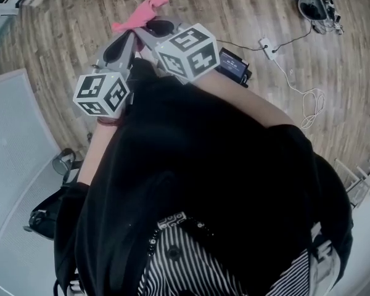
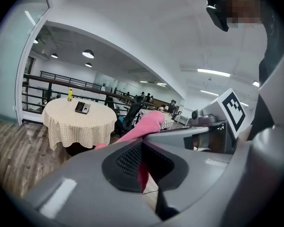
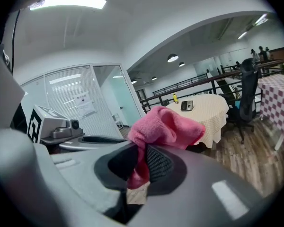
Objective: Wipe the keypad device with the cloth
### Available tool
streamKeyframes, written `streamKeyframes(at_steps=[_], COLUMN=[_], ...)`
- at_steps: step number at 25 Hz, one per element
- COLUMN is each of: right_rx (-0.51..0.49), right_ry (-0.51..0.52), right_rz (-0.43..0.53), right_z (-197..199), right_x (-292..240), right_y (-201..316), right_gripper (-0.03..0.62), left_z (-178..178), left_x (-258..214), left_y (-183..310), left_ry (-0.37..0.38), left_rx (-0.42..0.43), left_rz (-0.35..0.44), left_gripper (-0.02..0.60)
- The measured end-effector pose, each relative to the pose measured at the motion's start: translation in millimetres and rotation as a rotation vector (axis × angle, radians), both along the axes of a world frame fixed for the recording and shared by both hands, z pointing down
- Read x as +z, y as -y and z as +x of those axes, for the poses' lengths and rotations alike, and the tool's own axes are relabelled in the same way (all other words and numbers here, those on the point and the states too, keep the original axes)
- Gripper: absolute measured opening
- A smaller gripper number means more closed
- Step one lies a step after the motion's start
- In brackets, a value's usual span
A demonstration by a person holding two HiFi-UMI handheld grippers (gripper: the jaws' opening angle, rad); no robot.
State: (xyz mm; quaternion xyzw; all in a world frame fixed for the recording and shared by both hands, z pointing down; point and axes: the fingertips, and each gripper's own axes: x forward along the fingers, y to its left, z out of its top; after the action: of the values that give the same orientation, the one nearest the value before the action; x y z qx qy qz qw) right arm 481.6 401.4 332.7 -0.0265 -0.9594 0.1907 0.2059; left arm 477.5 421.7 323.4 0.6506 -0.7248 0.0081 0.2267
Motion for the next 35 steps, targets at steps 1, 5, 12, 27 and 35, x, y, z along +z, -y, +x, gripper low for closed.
streamKeyframes(at_steps=[1, 5, 12, 27, 35], right_rx=[0.012, 0.069, 0.122, 0.198, 0.178], right_ry=[-0.004, -0.017, -0.007, -0.04, -0.081], right_rz=[0.005, -0.002, 0.041, 0.041, 0.079], right_z=[-0.5, -5.7, -49.5, -223.1, -301.6], right_x=[1.6, 5.9, 0.7, -3.3, -2.0], right_y=[5.1, 29.6, 54.8, 91.8, 80.2], right_gripper=[0.046, 0.046, 0.046, 0.046, 0.046], left_z=[-0.5, -6.2, -54.4, -234.5, -313.5], left_x=[3.0, 4.5, 7.0, 2.1, 3.2], left_y=[6.3, 32.1, 60.0, 105.3, 93.9], left_ry=[-0.009, -0.017, -0.092, -0.087, -0.133], left_rx=[0.015, 0.084, 0.146, 0.226, 0.211], left_rz=[-0.002, 0.005, 0.042, 0.022, 0.054], left_gripper=[0.002, 0.002, 0.002, 0.002, 0.002])
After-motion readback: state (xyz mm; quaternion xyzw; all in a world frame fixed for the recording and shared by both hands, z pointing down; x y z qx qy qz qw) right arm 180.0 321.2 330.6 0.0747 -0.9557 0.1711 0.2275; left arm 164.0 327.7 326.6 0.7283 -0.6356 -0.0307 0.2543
